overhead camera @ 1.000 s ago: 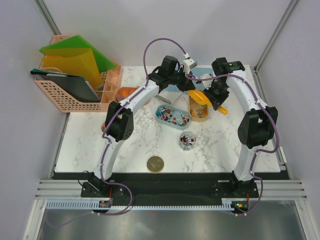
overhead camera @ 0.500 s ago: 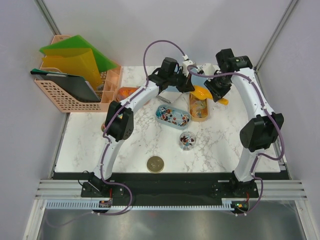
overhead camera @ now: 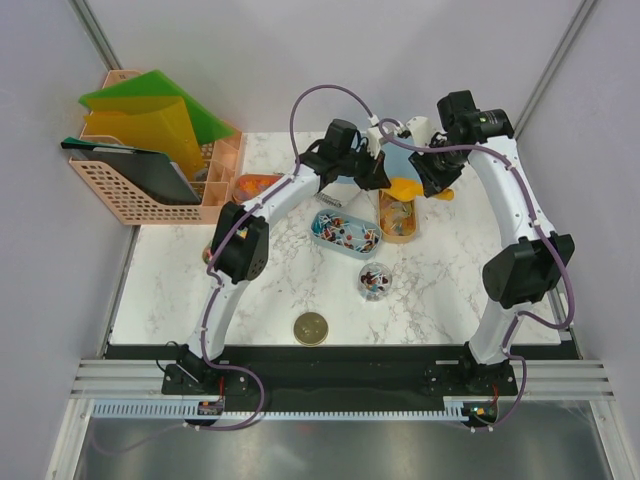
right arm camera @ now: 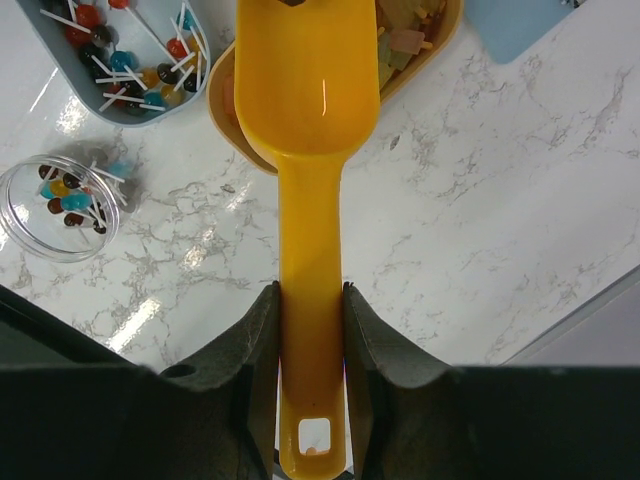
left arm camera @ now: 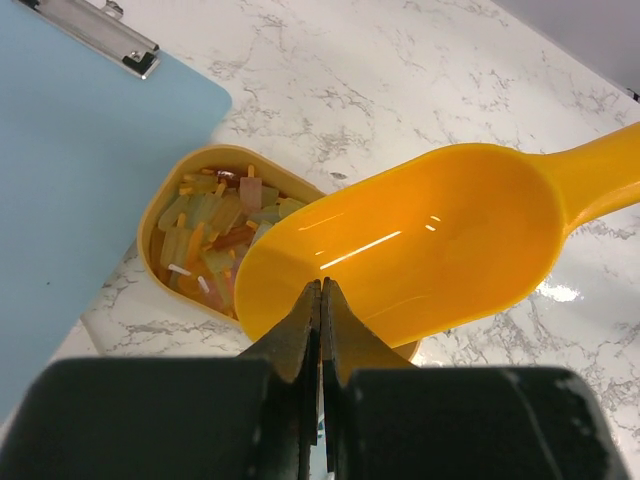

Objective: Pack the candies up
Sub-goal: Adjust the spatula, then adjust the storage box at the center of the board.

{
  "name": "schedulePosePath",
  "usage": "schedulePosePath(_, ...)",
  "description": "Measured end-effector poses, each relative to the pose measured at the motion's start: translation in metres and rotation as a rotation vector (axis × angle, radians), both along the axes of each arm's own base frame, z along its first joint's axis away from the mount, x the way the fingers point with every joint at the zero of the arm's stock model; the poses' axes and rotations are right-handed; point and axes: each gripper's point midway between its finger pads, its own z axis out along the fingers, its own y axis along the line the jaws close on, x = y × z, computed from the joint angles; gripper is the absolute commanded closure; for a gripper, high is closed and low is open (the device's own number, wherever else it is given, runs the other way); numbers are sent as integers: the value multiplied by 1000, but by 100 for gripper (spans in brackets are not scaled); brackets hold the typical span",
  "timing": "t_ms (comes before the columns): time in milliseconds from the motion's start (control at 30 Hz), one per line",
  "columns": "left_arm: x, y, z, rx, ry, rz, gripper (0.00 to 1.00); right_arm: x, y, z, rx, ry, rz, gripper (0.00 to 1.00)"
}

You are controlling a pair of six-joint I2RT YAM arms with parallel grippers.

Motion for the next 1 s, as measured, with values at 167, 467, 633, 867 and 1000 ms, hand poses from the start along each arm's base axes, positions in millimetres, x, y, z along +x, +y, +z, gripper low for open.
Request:
schedulePosePath(167,-6,-5,1,-5,2,-19,98,3,4,3,27,-10,-15,100)
schedulePosePath(467,4,12,0,36,-40,28,98,0,-19,-8,-12,11,-79,100)
schedulePosePath(633,11,45,-7,94,-74,55,98,-8,-40,-21,-55,54,-137,100)
schedulePosePath(867,-15,64,-63,195,33,28,98,-18,-43,-28,-82,94,-140,100)
schedulePosePath(1000,-29,53,-84,221,66,-5,98,-24,-45,-26,-90,100,-142,100)
